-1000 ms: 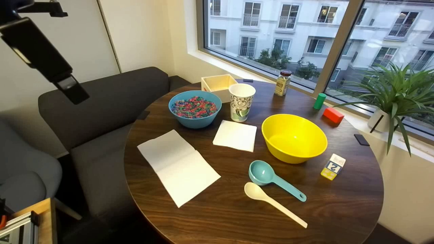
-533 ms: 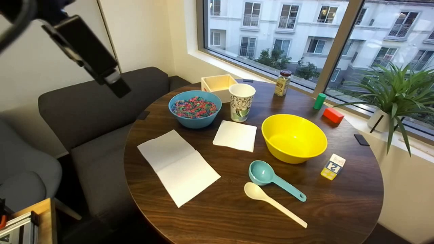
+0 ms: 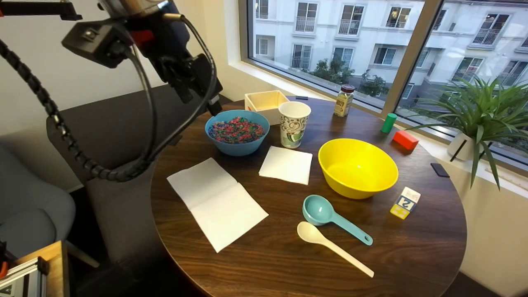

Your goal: Put some of the cereal onto the paper towel and fold it

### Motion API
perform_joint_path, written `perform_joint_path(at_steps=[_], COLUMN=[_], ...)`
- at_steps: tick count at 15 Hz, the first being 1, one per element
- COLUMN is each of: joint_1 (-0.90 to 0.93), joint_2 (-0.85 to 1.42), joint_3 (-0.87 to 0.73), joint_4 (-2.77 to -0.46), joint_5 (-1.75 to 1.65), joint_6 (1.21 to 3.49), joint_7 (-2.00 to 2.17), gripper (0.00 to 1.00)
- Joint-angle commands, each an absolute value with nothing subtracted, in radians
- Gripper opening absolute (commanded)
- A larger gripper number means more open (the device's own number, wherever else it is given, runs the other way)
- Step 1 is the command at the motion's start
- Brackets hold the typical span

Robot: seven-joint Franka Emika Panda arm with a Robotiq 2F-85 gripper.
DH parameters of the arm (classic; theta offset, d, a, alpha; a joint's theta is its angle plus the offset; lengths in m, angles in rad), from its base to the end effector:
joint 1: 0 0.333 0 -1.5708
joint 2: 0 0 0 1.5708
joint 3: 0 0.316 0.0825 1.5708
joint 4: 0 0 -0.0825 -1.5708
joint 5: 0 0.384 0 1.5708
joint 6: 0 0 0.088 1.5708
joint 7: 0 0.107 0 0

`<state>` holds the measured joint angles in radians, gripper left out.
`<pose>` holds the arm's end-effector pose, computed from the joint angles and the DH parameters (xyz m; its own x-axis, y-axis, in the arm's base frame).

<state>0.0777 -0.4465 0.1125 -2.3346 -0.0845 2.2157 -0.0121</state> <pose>0.4384 0.0868 0.5381 0.9175 0.2456 0.3130 0.2140 -0.9679 0.1321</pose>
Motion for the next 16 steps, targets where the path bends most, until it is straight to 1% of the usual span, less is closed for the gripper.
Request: perform_joint_path(at_steps=[1, 5, 6, 9, 16], joint_1=[0.097, 0.106, 0.104, 0.108, 0.108], joint_2=[-0.299, -0.188, -0.247, -0.196, -0.19], joint_3=[0.145, 0.173, 0.16, 0.165, 0.165], joint_4=[-2.222, -2.149, -2.199, -2.163, -2.152], joint_5=[-0.056, -0.071, -0.077, -0.077, -0.077], joint_6=[2.194, 2.202, 2.214, 2.214, 2.214], joint_7=[0.059, 0.128, 0.1, 0.113, 0.114], gripper=[1.0, 1.0, 1.0, 1.0, 1.0])
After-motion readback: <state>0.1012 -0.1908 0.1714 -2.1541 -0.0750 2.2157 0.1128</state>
